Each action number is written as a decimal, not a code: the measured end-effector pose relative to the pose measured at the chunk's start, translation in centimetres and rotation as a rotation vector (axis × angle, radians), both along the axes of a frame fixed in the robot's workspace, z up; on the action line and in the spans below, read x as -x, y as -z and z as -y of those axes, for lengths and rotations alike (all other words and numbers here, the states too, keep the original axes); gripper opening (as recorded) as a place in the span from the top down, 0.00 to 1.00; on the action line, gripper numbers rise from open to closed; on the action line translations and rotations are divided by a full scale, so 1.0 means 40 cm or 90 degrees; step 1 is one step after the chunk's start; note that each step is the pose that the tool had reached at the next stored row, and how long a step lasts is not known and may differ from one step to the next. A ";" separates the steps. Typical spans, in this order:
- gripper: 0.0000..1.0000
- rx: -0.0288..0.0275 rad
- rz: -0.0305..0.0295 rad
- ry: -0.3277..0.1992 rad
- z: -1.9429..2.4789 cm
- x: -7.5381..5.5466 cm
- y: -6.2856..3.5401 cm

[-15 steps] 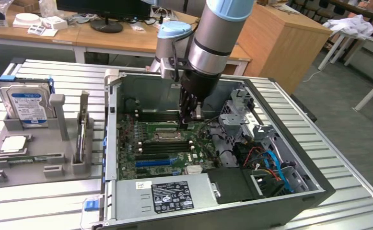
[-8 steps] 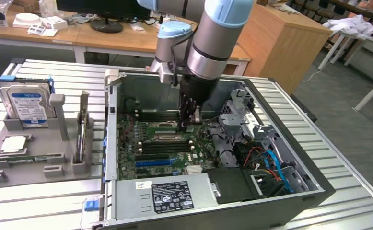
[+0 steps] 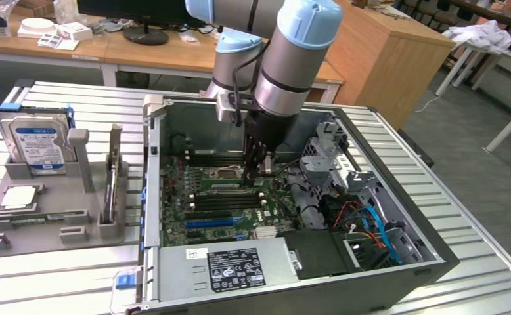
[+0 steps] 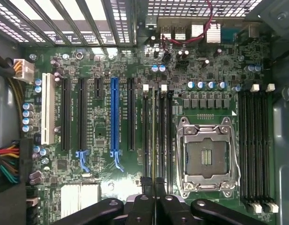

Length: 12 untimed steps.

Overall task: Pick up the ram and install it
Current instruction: 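Insert the ram into the slot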

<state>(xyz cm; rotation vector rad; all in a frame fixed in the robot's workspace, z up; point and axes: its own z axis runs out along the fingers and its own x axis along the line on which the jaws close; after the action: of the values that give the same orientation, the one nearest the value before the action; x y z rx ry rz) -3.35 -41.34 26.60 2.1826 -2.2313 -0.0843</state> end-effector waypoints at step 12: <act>0.88 -0.0001 0.0037 -0.006 0.000 0.009 0.002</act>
<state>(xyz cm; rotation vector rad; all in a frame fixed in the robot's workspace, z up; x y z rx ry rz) -3.70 -41.35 26.53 2.1958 -2.2241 -0.0781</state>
